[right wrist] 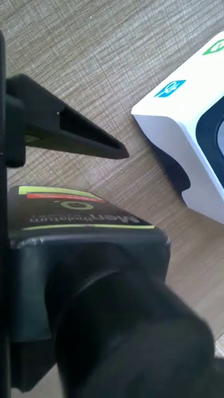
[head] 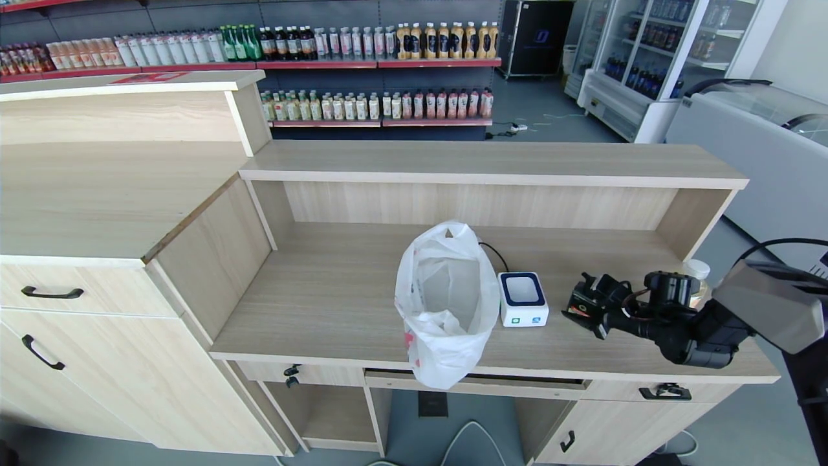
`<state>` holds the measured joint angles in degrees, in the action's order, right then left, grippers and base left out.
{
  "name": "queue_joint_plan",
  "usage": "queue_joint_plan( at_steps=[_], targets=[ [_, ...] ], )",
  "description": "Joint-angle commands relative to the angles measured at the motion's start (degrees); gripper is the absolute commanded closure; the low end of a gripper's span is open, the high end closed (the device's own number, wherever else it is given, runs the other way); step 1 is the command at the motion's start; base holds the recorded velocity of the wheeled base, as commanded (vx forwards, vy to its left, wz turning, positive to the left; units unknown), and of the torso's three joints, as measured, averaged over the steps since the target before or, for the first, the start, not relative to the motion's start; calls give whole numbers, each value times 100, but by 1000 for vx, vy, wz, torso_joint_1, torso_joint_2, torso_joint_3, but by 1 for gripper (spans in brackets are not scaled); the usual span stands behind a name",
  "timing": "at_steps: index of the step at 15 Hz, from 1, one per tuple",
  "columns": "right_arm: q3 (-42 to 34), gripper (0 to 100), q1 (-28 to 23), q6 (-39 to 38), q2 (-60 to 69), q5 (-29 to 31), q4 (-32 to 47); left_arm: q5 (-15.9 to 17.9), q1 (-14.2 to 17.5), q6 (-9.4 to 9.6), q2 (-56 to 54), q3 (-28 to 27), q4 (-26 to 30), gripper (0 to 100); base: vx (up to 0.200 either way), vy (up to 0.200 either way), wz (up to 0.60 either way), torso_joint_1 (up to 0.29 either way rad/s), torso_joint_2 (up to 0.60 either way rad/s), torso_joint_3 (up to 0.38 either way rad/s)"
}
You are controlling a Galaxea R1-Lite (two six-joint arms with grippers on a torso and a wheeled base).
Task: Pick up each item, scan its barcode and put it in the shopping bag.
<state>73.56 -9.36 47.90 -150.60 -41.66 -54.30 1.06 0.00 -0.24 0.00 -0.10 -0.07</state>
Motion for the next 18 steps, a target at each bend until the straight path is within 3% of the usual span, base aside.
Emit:
queue_joint_plan(
  at_steps=[1, 7, 12, 14, 16, 17, 18],
  targets=[
    [18, 100, 13, 0, 22, 8, -2, -1, 0, -2, 0, 1, -1, 0, 0, 0, 0, 0, 0, 0],
    [-26, 100, -118, -44, 576, -44, -11, -1, 0, -2, 0, 1, -1, 0, 0, 0, 0, 0, 0, 0],
    [-1028, 100, -92, -211, 3292, -458, -55, -1, 0, -2, 0, 1, -1, 0, 0, 0, 0, 0, 0, 0],
    [-1915, 100, 84, 774, 4364, -458, -55, -1, 0, -2, 0, 1, -1, 0, 0, 0, 0, 0, 0, 0],
    [-3357, 100, 514, 2918, 5340, -739, -151, -1, 0, -2, 0, 1, -1, 0, 0, 0, 0, 0, 0, 0],
    [-3691, 100, 637, 3481, 5524, -879, -187, 8, 0, -2, 0, 1, -1, 0, 0, 0, 0, 0, 0, 0],
    [-4095, 100, 1033, 4773, 5937, -941, -187, -1, 0, -2, 0, 1, -1, 0, 0, 0, 0, 0, 0, 0]
  ],
)
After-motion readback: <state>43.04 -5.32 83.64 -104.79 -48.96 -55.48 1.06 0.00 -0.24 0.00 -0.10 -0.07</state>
